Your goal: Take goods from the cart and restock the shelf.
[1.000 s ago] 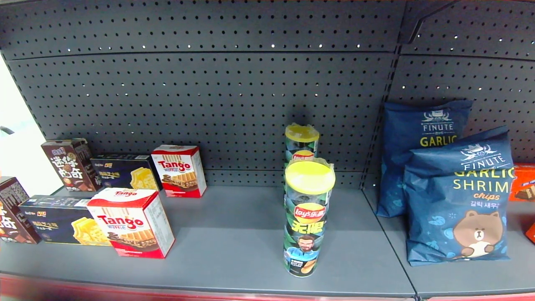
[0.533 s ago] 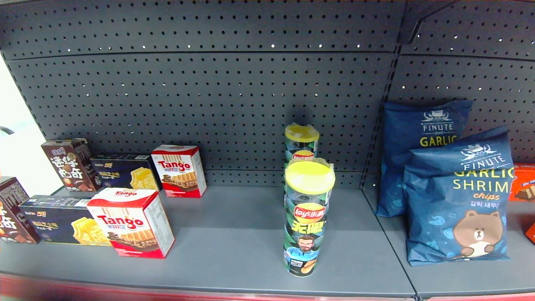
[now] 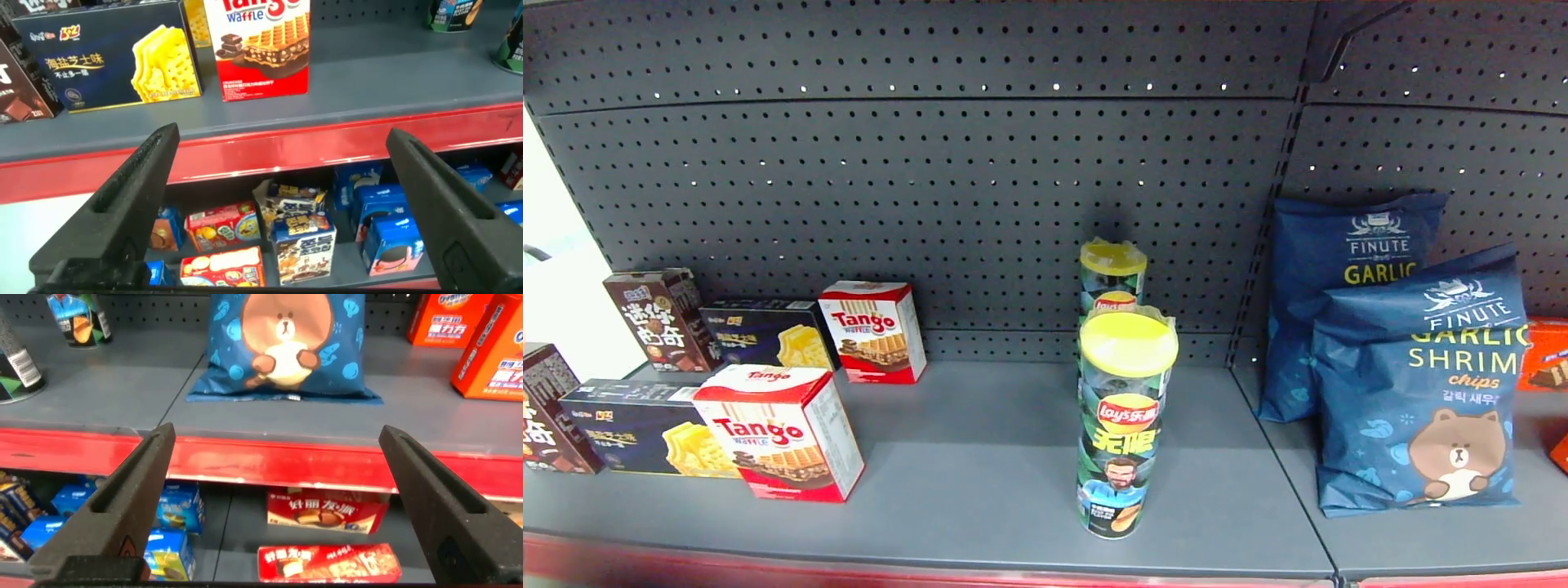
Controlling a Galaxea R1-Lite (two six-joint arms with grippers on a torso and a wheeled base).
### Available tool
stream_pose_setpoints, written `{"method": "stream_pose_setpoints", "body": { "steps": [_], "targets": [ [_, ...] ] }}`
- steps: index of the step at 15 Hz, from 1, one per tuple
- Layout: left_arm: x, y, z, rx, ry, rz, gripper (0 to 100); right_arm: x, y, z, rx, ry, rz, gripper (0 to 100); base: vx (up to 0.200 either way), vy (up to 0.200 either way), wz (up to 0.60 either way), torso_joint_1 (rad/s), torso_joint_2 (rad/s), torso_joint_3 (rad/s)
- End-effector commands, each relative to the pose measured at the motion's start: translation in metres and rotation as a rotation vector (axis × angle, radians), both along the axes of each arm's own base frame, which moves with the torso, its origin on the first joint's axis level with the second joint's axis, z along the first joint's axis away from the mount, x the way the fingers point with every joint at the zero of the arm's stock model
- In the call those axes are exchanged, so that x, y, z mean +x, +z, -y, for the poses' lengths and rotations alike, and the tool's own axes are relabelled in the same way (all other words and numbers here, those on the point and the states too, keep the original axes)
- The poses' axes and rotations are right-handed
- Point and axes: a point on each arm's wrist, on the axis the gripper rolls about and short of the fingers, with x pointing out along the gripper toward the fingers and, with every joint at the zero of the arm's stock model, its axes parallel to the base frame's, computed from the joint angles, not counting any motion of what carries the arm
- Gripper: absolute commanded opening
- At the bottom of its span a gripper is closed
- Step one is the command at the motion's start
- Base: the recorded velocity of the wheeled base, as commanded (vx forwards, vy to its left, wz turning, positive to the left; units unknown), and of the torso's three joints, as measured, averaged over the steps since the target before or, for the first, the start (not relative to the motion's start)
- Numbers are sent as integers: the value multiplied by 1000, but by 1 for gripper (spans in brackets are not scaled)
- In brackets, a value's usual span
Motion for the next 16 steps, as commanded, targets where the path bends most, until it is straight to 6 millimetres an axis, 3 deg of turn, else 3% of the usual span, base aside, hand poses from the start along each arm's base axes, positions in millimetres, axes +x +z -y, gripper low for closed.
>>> {"method": "stream_pose_setpoints", "body": {
  "steps": [1, 16],
  "targets": [
    [0, 1, 0, -13, 4, 1, 100, 0, 0, 0, -1, 0, 3, 100, 0, 0, 0, 0, 0, 0],
    [0, 1, 0, -16, 7, 1, 100, 0, 0, 0, -1, 0, 3, 100, 0, 0, 0, 0, 0, 0]
  ]
}}
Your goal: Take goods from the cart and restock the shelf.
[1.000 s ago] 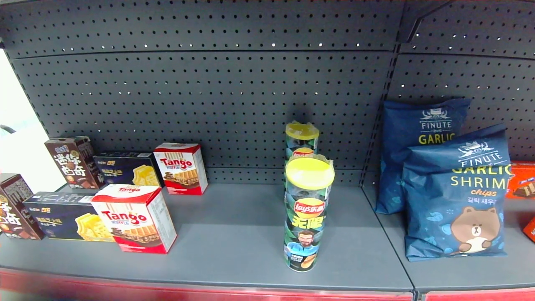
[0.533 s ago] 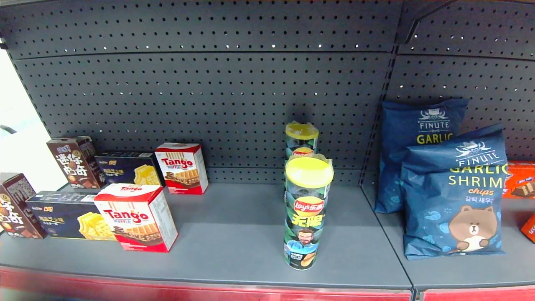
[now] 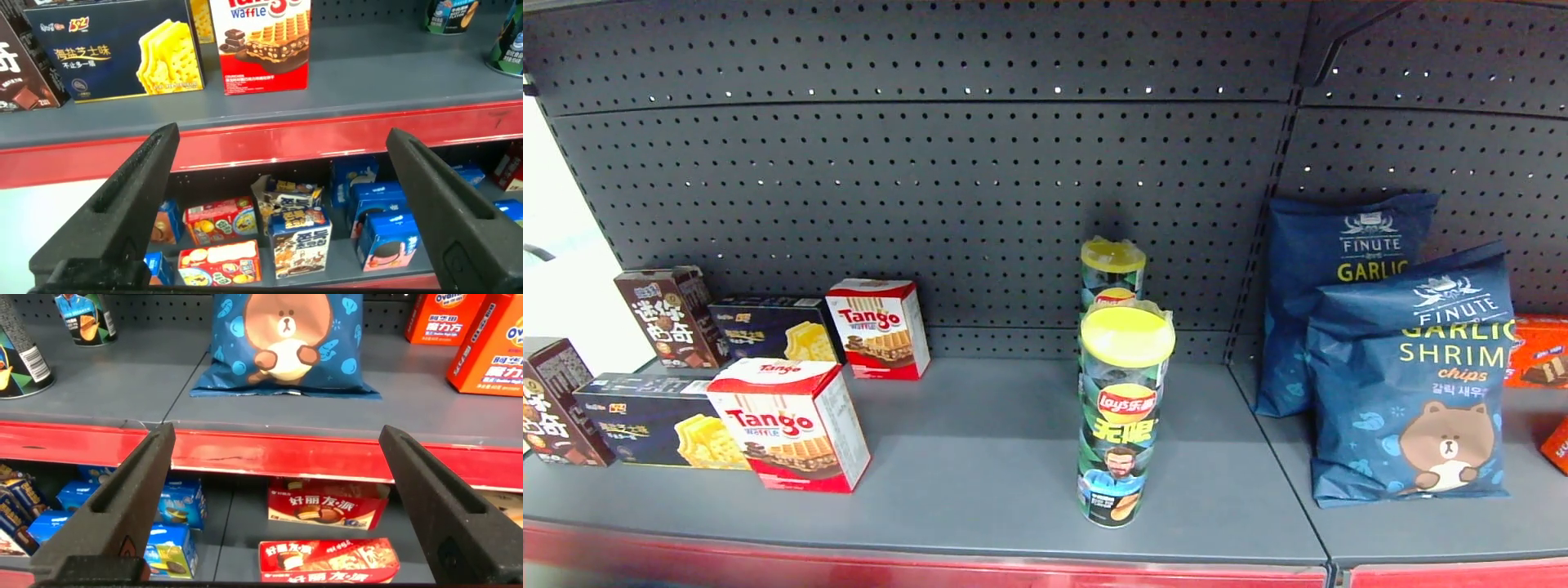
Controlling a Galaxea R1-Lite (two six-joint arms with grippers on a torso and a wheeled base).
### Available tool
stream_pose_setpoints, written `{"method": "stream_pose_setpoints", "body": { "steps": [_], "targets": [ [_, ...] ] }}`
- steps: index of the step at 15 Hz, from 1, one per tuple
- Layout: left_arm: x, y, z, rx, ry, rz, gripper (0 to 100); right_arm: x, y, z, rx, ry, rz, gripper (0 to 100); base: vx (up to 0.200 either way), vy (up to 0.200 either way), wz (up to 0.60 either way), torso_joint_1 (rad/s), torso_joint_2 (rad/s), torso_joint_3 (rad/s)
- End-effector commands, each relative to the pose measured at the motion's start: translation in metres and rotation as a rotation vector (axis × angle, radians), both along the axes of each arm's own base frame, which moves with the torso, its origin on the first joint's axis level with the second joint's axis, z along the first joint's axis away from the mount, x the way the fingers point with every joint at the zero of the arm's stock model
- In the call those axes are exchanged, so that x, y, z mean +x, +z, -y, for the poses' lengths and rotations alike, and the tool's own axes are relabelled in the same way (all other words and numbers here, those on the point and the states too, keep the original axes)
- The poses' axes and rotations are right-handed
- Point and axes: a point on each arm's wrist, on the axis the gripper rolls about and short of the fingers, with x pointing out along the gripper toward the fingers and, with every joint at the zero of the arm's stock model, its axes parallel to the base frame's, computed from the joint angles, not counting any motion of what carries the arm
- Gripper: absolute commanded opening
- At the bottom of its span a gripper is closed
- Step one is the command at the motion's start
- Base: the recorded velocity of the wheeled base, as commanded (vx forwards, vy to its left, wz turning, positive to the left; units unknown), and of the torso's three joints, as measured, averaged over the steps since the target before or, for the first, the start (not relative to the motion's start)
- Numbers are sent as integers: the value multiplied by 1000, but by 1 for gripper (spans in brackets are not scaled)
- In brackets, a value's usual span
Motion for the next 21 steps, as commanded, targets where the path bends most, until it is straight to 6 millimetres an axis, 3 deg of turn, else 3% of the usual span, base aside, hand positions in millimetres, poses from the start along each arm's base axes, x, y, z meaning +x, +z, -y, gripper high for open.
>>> {"method": "stream_pose_setpoints", "body": {
  "steps": [1, 21],
  "targets": [
    [0, 0, 0, 5, 0, 0, 100, 0, 0, 0, 1, 0, 1, 100, 0, 0, 0, 0, 0, 0],
    [0, 0, 0, -4, 1, -1, 100, 0, 0, 0, 2, 1, 3, 100, 0, -10, 0, 0, 0, 0]
  ]
}}
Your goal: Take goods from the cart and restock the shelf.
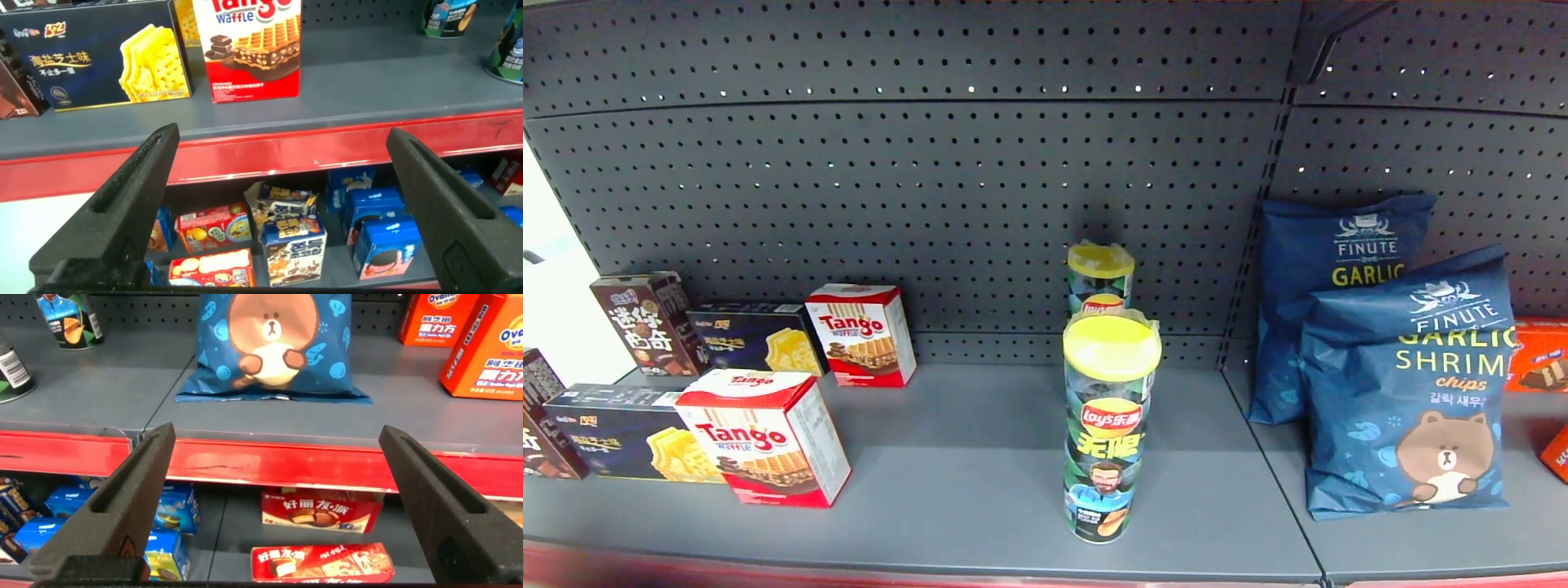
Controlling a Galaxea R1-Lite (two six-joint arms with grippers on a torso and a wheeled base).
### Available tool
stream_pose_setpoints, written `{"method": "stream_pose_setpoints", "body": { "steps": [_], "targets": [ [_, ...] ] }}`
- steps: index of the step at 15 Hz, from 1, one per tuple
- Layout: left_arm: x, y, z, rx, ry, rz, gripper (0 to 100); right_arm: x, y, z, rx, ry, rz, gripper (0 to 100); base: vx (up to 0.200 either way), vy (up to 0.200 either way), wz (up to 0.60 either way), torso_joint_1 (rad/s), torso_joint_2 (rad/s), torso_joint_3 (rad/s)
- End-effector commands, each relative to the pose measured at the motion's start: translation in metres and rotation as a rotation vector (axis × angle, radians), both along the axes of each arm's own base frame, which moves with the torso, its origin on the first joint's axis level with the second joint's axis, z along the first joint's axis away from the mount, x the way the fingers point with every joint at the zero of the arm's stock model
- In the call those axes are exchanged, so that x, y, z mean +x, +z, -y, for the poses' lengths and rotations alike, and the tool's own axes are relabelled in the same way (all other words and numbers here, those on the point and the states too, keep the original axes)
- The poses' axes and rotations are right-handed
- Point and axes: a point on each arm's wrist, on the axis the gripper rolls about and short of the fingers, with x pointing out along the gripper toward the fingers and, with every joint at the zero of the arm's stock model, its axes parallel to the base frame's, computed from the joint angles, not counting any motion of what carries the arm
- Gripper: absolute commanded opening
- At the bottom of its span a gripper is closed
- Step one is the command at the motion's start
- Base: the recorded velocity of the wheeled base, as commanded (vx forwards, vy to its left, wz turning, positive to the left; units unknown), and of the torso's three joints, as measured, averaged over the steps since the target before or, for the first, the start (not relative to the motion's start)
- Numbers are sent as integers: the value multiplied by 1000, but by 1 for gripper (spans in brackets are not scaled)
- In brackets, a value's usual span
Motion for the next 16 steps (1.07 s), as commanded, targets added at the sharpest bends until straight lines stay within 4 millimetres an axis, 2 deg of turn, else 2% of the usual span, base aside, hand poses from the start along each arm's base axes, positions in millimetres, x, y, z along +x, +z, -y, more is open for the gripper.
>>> {"method": "stream_pose_setpoints", "body": {
  "steps": [1, 16],
  "targets": [
    [0, 0, 0, 0, 0, 0, 100, 0, 0, 0, 1, 2, 2, 100, 0, 0, 0, 0, 0, 0],
    [0, 0, 0, 5, -3, 1, 100, 0, 0, 0, 1, 0, 0, 100, 0, 0, 0, 0, 0, 0]
  ]
}}
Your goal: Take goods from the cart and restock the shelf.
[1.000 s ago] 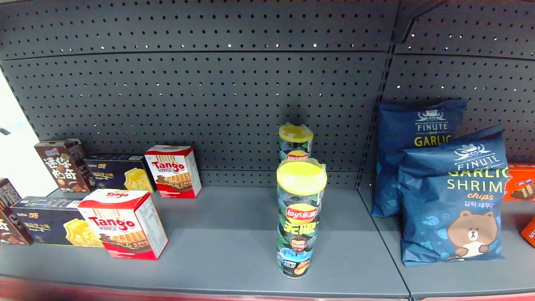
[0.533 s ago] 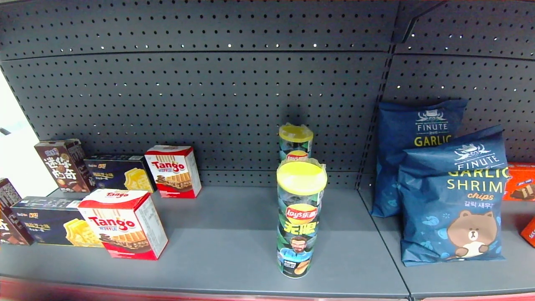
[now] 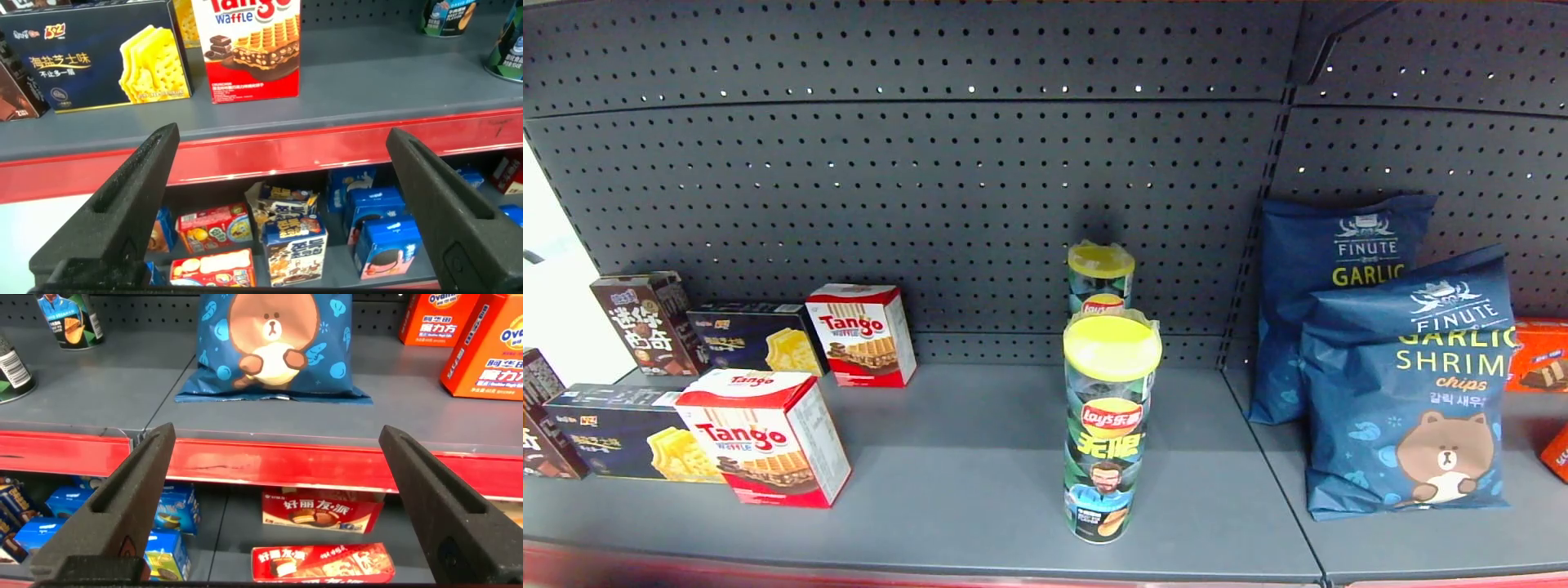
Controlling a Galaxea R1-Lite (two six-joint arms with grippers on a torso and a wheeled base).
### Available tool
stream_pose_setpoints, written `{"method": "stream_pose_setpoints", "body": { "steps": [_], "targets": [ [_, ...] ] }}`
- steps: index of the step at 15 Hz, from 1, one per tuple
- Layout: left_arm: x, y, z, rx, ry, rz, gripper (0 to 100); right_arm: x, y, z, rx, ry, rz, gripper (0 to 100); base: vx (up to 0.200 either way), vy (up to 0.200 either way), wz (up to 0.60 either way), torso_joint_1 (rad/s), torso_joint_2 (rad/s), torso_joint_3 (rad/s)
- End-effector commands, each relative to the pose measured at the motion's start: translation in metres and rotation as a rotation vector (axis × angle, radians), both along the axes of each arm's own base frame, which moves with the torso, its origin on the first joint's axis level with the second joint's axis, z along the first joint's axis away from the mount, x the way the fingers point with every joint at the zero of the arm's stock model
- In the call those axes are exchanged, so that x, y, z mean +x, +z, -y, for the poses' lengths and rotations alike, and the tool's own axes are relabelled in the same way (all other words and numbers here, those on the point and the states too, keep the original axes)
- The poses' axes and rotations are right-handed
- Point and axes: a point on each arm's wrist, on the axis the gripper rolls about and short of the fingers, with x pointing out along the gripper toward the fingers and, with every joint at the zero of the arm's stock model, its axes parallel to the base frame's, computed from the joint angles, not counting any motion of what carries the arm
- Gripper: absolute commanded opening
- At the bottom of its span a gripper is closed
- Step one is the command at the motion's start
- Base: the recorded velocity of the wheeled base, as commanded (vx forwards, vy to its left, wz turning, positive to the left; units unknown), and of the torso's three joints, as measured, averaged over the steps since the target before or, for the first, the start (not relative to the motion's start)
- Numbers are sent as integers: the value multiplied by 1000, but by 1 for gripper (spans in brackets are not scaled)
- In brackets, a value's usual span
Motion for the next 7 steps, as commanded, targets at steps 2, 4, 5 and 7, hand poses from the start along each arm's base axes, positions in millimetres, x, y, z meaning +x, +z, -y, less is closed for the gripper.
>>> {"method": "stream_pose_setpoints", "body": {
  "steps": [2, 4, 5, 7],
  "targets": [
    [0, 0, 0, -2, 1, 0, 100, 0, 0, 0, 0, 1, 0, 100, 0, 0, 0, 0, 0, 0],
    [0, 0, 0, -2, 1, 0, 100, 0, 0, 0, 0, 1, 2, 100, 0, 0, 0, 0, 0, 0],
    [0, 0, 0, -2, 1, 0, 100, 0, 0, 0, 0, 1, 0, 100, 0, 0, 0, 0, 0, 0],
    [0, 0, 0, 1, 1, 1, 100, 0, 0, 0, 0, 0, 0, 100, 0, 0, 0, 0, 0, 0]
  ]
}}
